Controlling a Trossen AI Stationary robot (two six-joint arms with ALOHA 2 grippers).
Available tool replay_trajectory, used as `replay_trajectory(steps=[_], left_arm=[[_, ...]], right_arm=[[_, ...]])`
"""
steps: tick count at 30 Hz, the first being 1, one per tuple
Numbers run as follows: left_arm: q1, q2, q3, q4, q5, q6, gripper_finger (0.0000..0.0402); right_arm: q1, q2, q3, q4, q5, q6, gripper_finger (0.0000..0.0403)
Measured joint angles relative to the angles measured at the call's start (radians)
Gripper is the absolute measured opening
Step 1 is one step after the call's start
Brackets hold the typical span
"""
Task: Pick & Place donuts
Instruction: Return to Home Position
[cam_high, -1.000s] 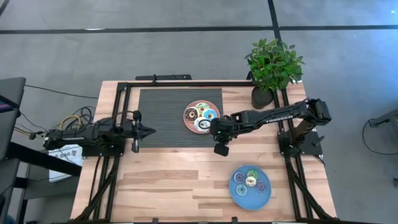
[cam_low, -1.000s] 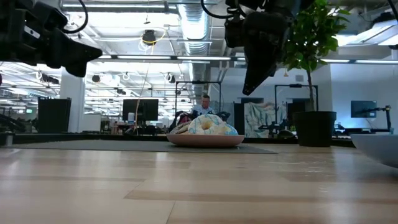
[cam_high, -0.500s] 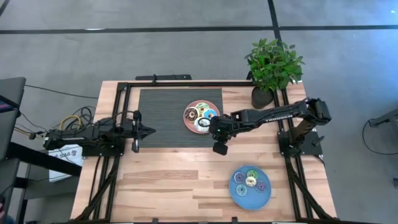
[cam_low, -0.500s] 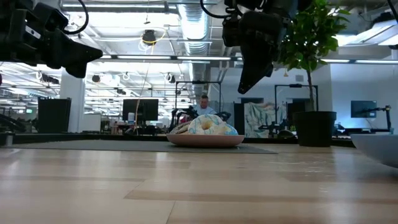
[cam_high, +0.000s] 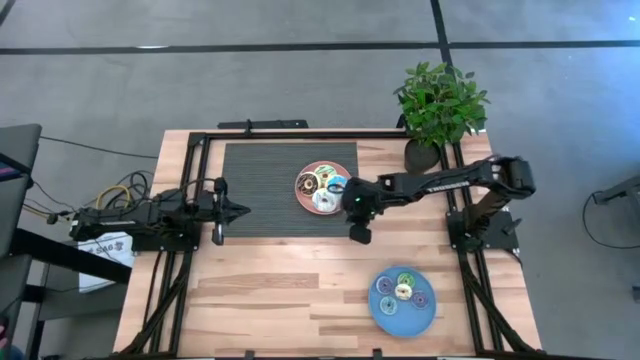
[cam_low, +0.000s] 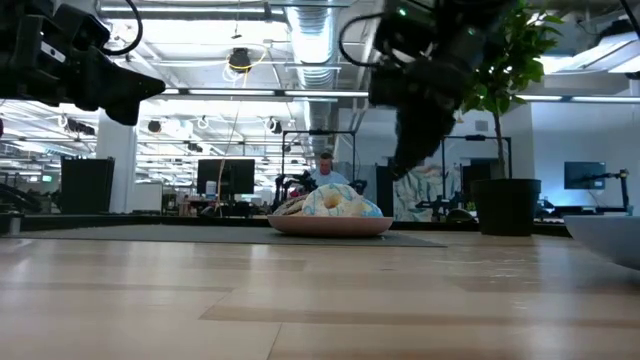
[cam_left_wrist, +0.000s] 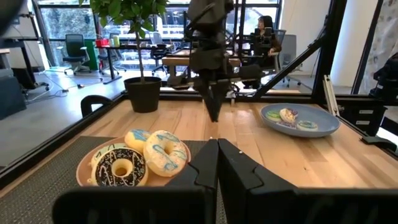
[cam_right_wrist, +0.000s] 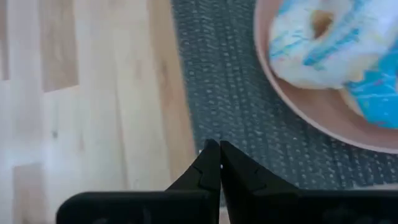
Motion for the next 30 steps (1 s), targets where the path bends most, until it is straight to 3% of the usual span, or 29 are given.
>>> replay_trajectory(steps=[5,13,17,21,30], left_arm=[[0.0,0.0,0.0,-0.001,0.0,0.006,0.0],[0.0,0.0,-0.001,-0.001,0.001,0.006,0.0],[0.0,0.0,-0.001,-0.001,0.001,0.0,0.0],[0.0,0.0,-0.001,-0.001,0.001,0.006,0.0],[0.0,0.0,-0.001,-0.001,0.001,0.006,0.0]], right_arm=[[-0.036,-0.14,-0.206,0.214,-0.009,0.007,0.0],[0.011,-0.531,-0.605,0.45,0.032,0.155,0.0],[0.098,-0.751,-0.755,0.459,0.121,0.183,0.0],[0.162,-0.959,-0.86,0.459,0.142,0.195,0.0],[0.152,-1.415,-0.976,0.341,0.138,0.113,0.0]])
